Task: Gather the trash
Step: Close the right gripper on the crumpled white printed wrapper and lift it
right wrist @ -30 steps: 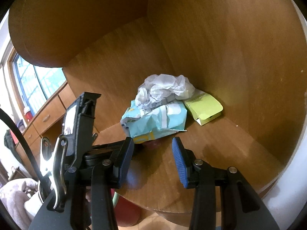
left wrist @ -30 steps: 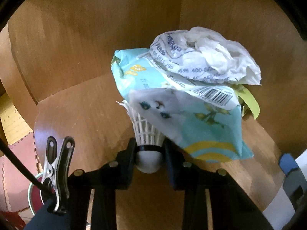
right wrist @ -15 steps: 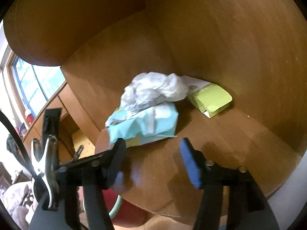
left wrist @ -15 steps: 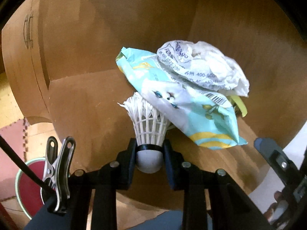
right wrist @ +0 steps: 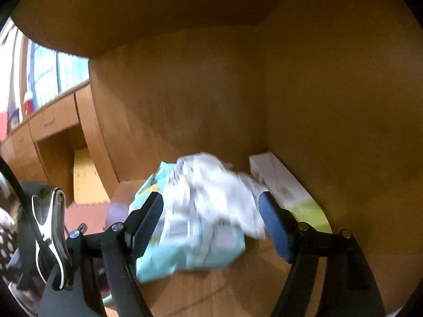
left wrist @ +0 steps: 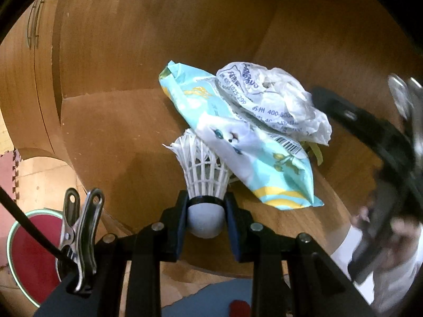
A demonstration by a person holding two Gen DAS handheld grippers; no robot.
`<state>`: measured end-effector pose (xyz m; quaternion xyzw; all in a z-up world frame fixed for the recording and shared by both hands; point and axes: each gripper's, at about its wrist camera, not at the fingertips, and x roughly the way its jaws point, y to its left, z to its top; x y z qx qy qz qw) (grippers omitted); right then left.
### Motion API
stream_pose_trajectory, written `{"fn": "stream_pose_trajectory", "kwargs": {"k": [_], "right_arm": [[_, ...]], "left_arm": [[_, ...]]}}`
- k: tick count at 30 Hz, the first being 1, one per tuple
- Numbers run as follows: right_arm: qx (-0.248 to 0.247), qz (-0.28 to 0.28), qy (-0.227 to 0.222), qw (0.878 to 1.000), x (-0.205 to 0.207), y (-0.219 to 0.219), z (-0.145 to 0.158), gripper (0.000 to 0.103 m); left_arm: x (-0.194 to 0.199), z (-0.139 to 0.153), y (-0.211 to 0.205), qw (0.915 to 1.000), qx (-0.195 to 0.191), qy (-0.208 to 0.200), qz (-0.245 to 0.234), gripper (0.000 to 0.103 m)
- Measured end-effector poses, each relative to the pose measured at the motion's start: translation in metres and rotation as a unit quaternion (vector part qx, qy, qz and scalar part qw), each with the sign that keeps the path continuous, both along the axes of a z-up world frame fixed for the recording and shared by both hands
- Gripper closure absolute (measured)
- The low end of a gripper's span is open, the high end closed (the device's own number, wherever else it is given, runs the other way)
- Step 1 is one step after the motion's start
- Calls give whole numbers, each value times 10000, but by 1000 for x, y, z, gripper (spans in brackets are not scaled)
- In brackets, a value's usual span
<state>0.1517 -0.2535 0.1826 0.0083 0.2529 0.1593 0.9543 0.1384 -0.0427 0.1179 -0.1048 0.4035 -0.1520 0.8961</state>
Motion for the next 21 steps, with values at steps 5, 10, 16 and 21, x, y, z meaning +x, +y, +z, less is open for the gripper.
{"fn": "stream_pose_trajectory", "kwargs": {"k": [5,10,16,21], "right_arm": [[-828,405,366,9951,34,33,-9,25],[-1115,254,799,9902,53,35,-35,38],[-1194,88,600,9910,44,29,-28,70],[-1201,121,166,9925,19,32,-13,79]], "left_arm": [[7,-4,3,9999,-46,74,-67,75],[14,-2,9,9999,-148,2,-71,76],[5,4,22,9998,-112,-87,113,76],[1,7,32,9994,-115,-55,331,76]]}}
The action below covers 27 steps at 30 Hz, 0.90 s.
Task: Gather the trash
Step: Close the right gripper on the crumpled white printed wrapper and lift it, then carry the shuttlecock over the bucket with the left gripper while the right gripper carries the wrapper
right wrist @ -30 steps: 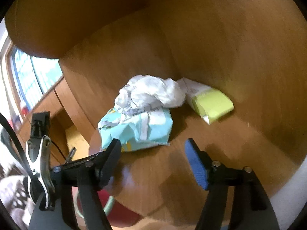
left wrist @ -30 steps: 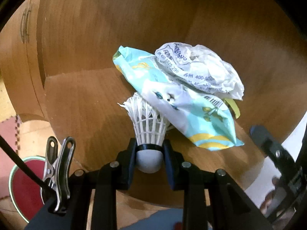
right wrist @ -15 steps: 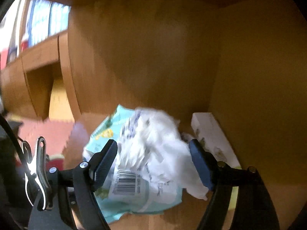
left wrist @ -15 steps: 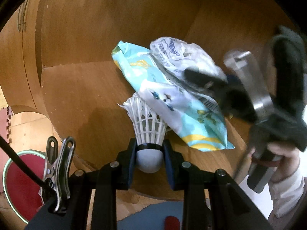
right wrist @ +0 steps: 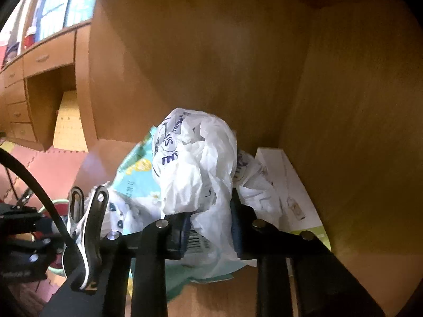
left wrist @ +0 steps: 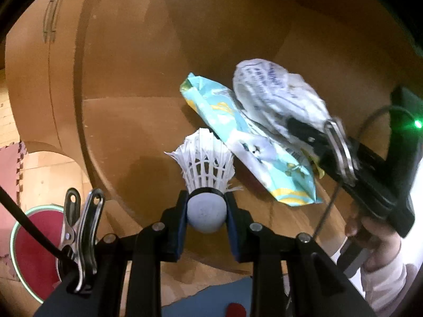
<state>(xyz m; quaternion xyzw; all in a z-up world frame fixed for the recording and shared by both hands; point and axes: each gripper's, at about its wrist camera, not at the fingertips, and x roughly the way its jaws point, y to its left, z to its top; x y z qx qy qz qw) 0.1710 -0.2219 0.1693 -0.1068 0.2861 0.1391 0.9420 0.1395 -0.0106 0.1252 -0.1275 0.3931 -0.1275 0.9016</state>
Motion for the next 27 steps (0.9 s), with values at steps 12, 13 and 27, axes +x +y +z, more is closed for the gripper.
{"fn": "stream_pose_trajectory", "kwargs": {"k": [12,13,27], "right_arm": [[117,-125,-240,9996,-37,-13,1,82],[125,-106,-185,9997,-35,-11,0,82],[442,-87,-460,9979,-63,-15,14,82]], "left_arm": [[-17,10,25,9993,-245,-127,235,76],[-21,12,28,9993,-244,-142,261,76],[-67,54,61,9964,244,-236,779,76]]}}
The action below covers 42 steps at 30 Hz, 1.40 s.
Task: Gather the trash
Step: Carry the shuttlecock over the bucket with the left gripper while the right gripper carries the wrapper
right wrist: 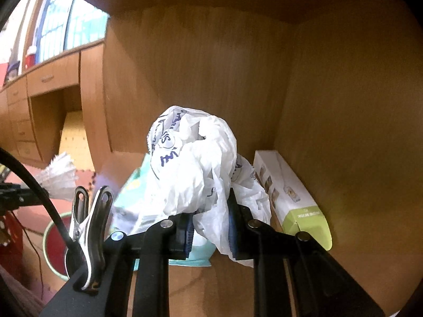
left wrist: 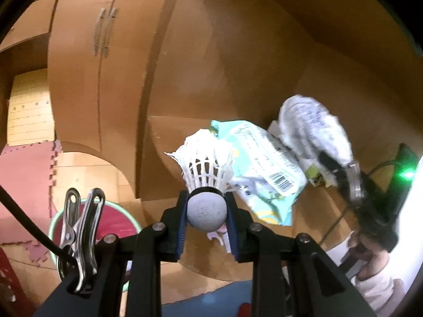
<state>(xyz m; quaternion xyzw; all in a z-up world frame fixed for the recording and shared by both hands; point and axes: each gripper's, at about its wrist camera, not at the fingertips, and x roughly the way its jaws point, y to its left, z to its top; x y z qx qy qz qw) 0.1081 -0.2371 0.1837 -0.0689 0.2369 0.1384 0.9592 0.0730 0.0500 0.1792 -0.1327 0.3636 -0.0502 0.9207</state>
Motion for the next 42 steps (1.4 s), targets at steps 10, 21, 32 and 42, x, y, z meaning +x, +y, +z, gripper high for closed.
{"fn": "stream_pose_trajectory", "kwargs": {"k": [10,21,32,42], "right_arm": [[348,509,-196,9979,-50,24,19,82],[996,1259,116,9870,-74,88,-2,82],[1251,1674,526,9765,-57,150,-46,82],[1081,1974,846,9707,-44,189,-75,82]], "left_arm": [[-32,-10,41,9981,137,272,536,76],[-36,-48,94,9906,384,854,998,76],[-27,-109,124,9847,170,1310,1135,76],[-9,-166,150,9751,-196,1785,1301,76]]}}
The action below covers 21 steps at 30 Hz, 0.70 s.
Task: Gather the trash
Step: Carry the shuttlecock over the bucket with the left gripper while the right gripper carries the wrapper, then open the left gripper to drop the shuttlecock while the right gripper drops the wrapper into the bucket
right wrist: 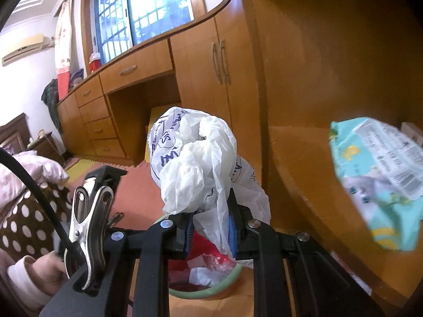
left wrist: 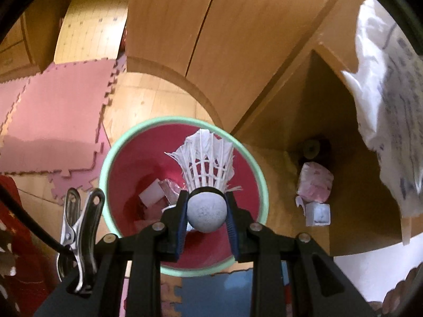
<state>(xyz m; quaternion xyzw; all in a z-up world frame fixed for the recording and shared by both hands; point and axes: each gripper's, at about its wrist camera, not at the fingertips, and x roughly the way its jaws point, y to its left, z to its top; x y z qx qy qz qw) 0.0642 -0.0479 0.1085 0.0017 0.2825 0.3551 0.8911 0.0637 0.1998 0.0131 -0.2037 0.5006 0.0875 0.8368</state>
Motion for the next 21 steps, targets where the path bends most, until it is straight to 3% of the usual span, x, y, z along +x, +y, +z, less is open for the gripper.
{"fn": "stream_pose_trajectory", "kwargs": {"k": [13,21], "right_arm": [[-65,26,315,9995,5,15,-17,82],[-142,65,438,9989,7,18,-25,82]], "left_arm": [[8,-32,-2,9991,102,415,10,76],[6,-34,3,9987,53,496,125,72]]}}
